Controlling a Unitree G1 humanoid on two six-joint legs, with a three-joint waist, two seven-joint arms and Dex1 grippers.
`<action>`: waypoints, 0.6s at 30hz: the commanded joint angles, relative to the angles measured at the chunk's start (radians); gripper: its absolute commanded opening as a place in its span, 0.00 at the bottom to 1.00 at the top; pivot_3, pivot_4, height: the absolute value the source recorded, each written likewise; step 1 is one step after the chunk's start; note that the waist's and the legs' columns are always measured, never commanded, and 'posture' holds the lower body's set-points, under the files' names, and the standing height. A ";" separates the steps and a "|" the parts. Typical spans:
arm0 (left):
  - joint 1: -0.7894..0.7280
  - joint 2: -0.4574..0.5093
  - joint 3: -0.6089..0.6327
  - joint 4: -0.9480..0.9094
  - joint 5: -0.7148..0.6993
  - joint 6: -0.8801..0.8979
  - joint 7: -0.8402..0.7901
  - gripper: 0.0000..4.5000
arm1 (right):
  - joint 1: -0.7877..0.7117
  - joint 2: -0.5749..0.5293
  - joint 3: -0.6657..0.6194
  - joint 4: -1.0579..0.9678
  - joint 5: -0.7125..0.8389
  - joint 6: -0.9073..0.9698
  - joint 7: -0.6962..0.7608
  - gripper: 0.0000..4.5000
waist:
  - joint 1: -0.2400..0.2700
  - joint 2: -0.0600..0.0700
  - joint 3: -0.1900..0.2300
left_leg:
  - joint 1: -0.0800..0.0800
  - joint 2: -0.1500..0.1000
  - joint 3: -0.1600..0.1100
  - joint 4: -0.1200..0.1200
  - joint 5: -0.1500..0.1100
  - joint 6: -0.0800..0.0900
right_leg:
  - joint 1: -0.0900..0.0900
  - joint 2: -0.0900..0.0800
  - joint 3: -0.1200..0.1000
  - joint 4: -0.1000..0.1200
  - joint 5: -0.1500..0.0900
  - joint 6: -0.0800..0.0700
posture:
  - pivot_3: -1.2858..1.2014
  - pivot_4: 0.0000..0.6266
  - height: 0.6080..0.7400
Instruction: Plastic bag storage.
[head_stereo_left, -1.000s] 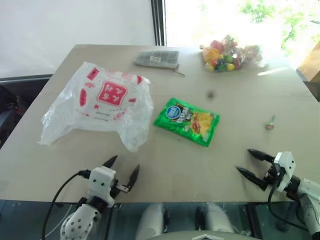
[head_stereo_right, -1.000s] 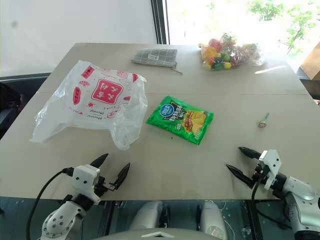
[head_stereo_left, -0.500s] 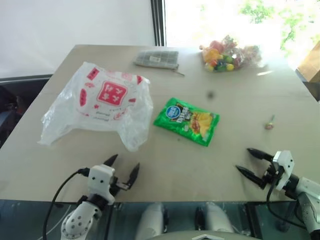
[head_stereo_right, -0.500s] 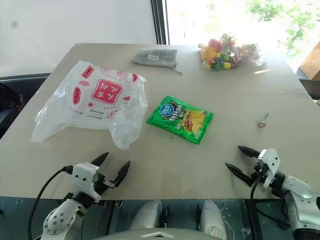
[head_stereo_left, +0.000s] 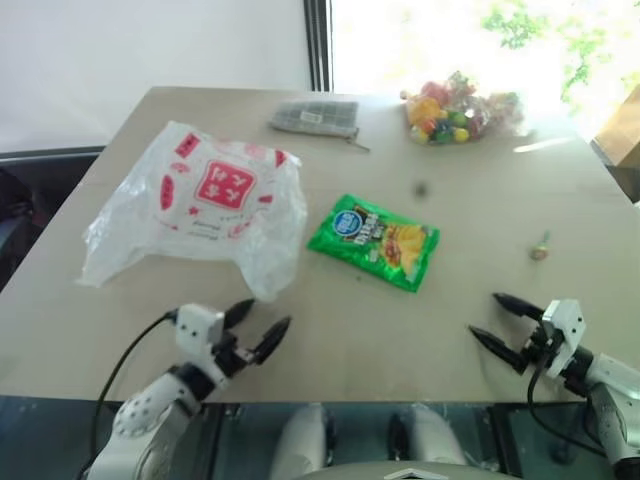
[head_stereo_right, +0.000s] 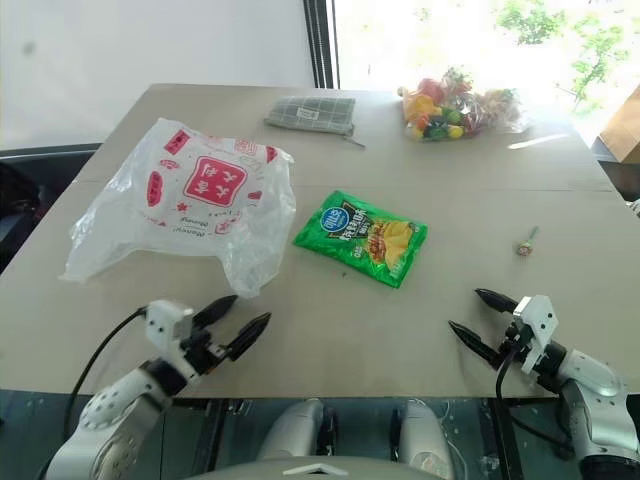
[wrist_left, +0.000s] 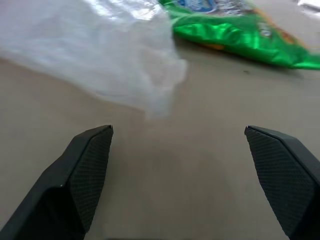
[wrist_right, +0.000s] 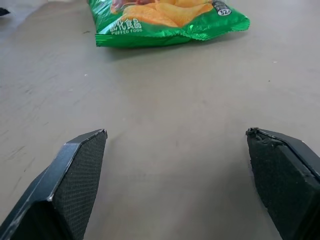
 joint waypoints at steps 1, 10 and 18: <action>-0.238 -0.029 -0.018 0.190 0.055 -0.042 0.000 0.99 | 0.010 0.022 0.019 0.006 -0.013 0.001 -0.026 1.00 | 0.001 -0.001 0.000 | 0.000 0.000 -0.001 0.001 0.001 -0.001 | 0.000 0.000 -0.001 0.001 0.000 0.000 | 0.52 0.24 0.99; -0.993 -0.105 -0.035 0.855 0.176 -0.257 -0.097 0.99 | 0.017 0.065 0.030 0.001 -0.025 -0.016 -0.071 1.00 | -0.006 -0.013 0.005 | 0.000 0.001 0.000 0.003 0.004 -0.005 | 0.003 0.014 -0.002 0.000 0.004 0.004 | 0.52 0.24 0.99; -1.677 -0.190 -0.036 1.520 0.332 -0.341 0.149 0.99 | -0.036 0.089 0.063 0.043 -0.043 -0.030 -0.070 1.00 | -0.012 -0.034 0.020 | -0.005 -0.001 -0.004 0.004 0.005 -0.007 | 0.001 0.016 -0.006 0.000 0.002 0.008 | 0.52 0.24 0.99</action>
